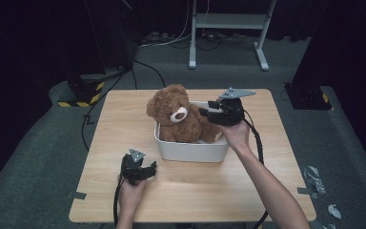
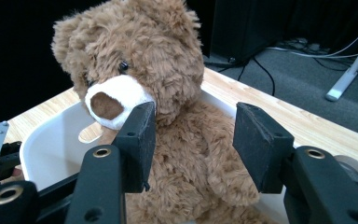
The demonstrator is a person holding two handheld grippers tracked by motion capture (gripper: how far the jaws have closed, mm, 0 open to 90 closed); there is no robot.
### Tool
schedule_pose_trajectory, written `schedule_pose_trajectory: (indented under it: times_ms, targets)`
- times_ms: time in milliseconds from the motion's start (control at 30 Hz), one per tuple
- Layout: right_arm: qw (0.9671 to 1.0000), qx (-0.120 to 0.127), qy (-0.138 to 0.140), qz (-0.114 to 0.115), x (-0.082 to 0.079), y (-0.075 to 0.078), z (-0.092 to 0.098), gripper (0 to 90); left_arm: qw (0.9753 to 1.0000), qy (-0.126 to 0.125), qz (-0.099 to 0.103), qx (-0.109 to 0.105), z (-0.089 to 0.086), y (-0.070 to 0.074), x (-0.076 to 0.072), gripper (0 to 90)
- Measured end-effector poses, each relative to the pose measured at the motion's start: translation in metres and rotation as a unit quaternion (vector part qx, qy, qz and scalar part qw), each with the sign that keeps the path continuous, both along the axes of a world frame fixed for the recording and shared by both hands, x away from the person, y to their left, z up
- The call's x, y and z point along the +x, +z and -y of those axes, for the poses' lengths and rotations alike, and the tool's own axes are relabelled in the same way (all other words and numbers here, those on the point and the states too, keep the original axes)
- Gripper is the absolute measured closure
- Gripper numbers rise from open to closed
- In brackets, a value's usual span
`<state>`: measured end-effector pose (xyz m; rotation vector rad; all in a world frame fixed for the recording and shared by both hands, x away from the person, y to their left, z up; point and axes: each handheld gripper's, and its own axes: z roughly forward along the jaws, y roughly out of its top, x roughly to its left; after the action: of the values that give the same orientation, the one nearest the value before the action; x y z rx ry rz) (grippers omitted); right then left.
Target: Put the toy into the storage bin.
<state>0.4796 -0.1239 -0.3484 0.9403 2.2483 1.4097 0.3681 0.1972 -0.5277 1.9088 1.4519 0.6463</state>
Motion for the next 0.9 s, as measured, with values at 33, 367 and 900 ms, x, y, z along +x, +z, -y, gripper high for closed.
schedule_pose_trajectory:
  times_ms: [33, 367, 900]
  targets:
    - [1.0000, 0.002, 0.000, 0.001, -0.001, 0.001, 0.001, 48.5, 1.0000, 0.000, 0.000, 0.000, 0.000, 0.000, 0.000, 23.9]
    - [0.9997, 0.021, -0.004, 0.012, -0.009, 0.002, 0.015, 47.8, 1.0000, 0.002, 0.001, -0.001, 0.000, 0.000, 0.000, 23.9]
    - [0.9987, 0.044, -0.023, 0.015, -0.018, -0.009, 0.044, 46.8, 1.0000, 0.002, 0.001, -0.001, 0.000, 0.000, 0.000, 23.8]
